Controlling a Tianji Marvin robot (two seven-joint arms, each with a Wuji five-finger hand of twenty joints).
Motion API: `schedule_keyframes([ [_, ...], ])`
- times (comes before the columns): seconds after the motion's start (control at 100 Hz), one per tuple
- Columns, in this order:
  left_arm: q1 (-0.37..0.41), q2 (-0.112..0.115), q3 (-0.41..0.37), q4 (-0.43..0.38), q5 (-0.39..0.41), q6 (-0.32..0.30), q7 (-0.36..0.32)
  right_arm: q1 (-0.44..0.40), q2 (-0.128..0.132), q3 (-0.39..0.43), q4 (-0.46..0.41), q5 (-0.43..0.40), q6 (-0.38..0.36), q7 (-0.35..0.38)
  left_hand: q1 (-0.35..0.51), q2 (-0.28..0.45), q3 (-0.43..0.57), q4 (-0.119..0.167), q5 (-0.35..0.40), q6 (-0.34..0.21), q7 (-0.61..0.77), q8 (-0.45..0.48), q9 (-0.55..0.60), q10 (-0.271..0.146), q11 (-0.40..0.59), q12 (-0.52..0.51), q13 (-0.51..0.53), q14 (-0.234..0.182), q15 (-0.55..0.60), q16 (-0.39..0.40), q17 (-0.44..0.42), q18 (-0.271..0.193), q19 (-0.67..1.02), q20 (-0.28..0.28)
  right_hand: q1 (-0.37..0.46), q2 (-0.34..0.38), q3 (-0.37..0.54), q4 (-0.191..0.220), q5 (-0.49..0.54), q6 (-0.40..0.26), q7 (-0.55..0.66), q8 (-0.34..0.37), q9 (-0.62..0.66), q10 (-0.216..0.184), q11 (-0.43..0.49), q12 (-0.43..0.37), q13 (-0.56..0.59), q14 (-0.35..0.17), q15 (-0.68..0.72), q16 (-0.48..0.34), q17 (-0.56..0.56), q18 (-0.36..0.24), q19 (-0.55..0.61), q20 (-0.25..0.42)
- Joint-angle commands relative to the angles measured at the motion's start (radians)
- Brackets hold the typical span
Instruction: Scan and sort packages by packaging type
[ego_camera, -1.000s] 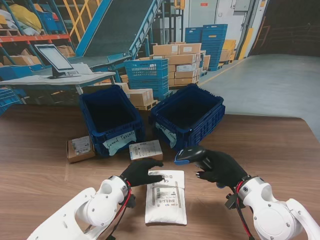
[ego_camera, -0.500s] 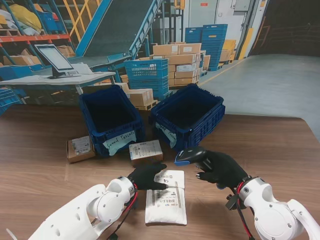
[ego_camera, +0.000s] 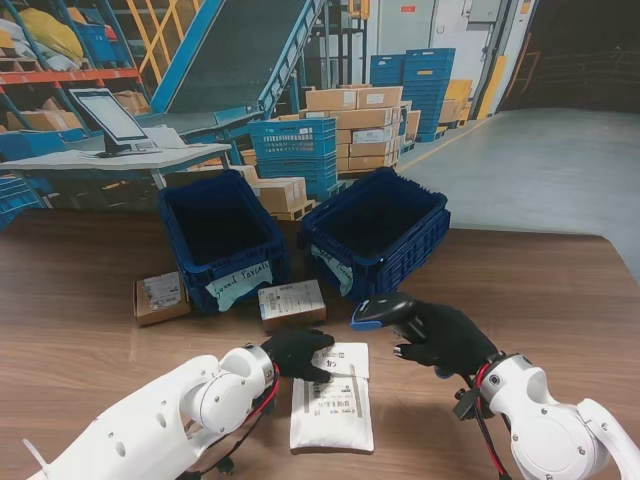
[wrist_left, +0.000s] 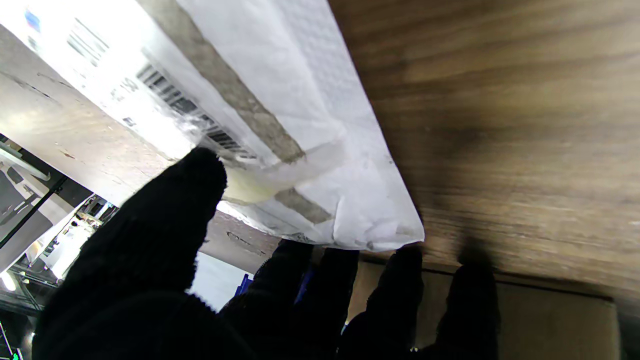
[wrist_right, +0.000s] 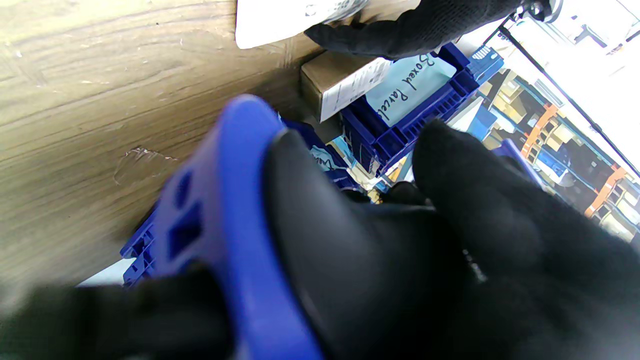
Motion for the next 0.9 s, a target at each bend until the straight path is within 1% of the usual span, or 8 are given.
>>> schedule_keyframes([
  [0.0, 0.017, -0.003, 0.022, 0.044, -0.001, 0.013, -0.032, -0.009, -0.006, 0.002, -0.011, 0.001, 0.001, 0.013, 0.048, -0.020, 0.041, 0.032, 0.058, -0.021, 0.050, 0.042, 0.077, -0.024, 0.078, 0.063, 0.182, 0.000, 0.163, 0.112, 0.047, 0.016, 0.091, 0.031, 0.068, 0.008, 0.061, -0.003, 0.009, -0.073, 0.000, 0.009, 0.020, 0.016, 0.013, 0.017, 0.057, -0.072, 0.058, 0.043, 0.003, -0.001, 0.007, 0.014],
  [0.22, 0.012, -0.012, 0.037, 0.067, -0.006, 0.026, -0.009, -0.011, -0.007, 0.005, -0.014, 0.004, 0.006, 0.010, 0.130, -0.039, 0.088, 0.044, 0.174, -0.087, 0.164, 0.151, 0.177, -0.067, 0.294, 0.157, 0.340, -0.019, 0.272, 0.231, 0.103, 0.029, 0.197, 0.040, 0.067, 0.009, 0.060, -0.004, 0.009, -0.073, 0.000, 0.009, 0.021, 0.013, 0.012, 0.017, 0.057, -0.072, 0.058, 0.043, 0.005, -0.002, 0.008, 0.015],
  [0.27, 0.015, -0.015, 0.036, 0.070, -0.007, 0.028, 0.000, -0.011, -0.007, 0.005, -0.015, 0.004, 0.006, 0.010, 0.160, -0.057, 0.095, 0.031, 0.182, -0.108, 0.234, 0.233, 0.203, -0.078, 0.347, 0.183, 0.372, -0.024, 0.296, 0.264, 0.114, 0.031, 0.224, 0.035, 0.067, 0.008, 0.060, -0.004, 0.009, -0.073, 0.000, 0.009, 0.021, 0.013, 0.012, 0.017, 0.057, -0.072, 0.058, 0.043, 0.005, 0.000, 0.009, 0.015],
  [0.29, 0.017, -0.016, 0.034, 0.070, -0.007, 0.030, 0.005, -0.011, -0.007, 0.005, -0.015, 0.003, 0.007, 0.010, 0.177, -0.075, 0.099, 0.015, 0.186, -0.120, 0.257, 0.274, 0.222, -0.082, 0.343, 0.262, 0.385, -0.026, 0.305, 0.278, 0.117, 0.031, 0.236, 0.029, 0.067, 0.008, 0.060, -0.004, 0.009, -0.073, 0.000, 0.009, 0.021, 0.013, 0.012, 0.017, 0.057, -0.072, 0.058, 0.043, 0.005, 0.000, 0.009, 0.015],
  [0.34, 0.021, -0.018, 0.031, 0.074, -0.006, 0.031, 0.016, -0.010, -0.007, 0.004, -0.014, 0.003, 0.006, 0.009, 0.213, -0.108, 0.094, -0.006, 0.189, -0.148, 0.330, 0.326, 0.275, -0.095, 0.333, 0.370, 0.413, -0.033, 0.332, 0.306, 0.128, 0.031, 0.258, 0.027, 0.066, 0.009, 0.060, -0.004, 0.009, -0.073, 0.000, 0.009, 0.021, 0.013, 0.012, 0.018, 0.057, -0.072, 0.058, 0.043, 0.004, -0.002, 0.008, 0.015],
  [0.45, 0.029, -0.025, 0.022, 0.079, -0.008, 0.031, 0.043, -0.008, -0.007, 0.001, -0.012, 0.003, 0.007, 0.007, 0.288, -0.145, 0.061, -0.009, 0.175, -0.203, 0.574, 0.328, 0.420, -0.127, 0.227, 0.548, 0.474, -0.045, 0.391, 0.369, 0.151, 0.035, 0.303, 0.029, 0.066, 0.008, 0.061, -0.004, 0.009, -0.073, 0.000, 0.009, 0.021, 0.013, 0.012, 0.018, 0.057, -0.072, 0.058, 0.043, 0.005, 0.000, 0.009, 0.015],
  [0.56, 0.039, -0.032, 0.010, 0.081, -0.005, 0.031, 0.074, -0.006, -0.007, -0.002, -0.010, 0.003, 0.006, 0.006, 0.310, -0.143, 0.074, -0.008, 0.192, -0.240, 0.739, 0.312, 0.485, -0.149, 0.276, 0.581, 0.533, -0.054, 0.450, 0.411, 0.174, 0.039, 0.339, 0.035, 0.065, 0.009, 0.060, -0.004, 0.009, -0.073, 0.000, 0.009, 0.021, 0.013, 0.011, 0.018, 0.057, -0.072, 0.058, 0.043, 0.005, -0.001, 0.009, 0.015],
  [0.89, 0.077, -0.040, -0.045, 0.029, 0.004, 0.047, 0.122, -0.003, -0.007, -0.004, -0.013, -0.001, 0.010, 0.008, 0.303, -0.157, 0.096, -0.006, 0.195, -0.234, 0.781, 0.283, 0.503, -0.137, 0.298, 0.587, 0.561, -0.051, 0.481, 0.437, 0.188, 0.048, 0.362, 0.037, 0.066, 0.009, 0.059, -0.005, 0.009, -0.073, 0.000, 0.009, 0.021, 0.013, 0.011, 0.018, 0.057, -0.072, 0.058, 0.043, 0.007, 0.001, 0.010, 0.015],
])
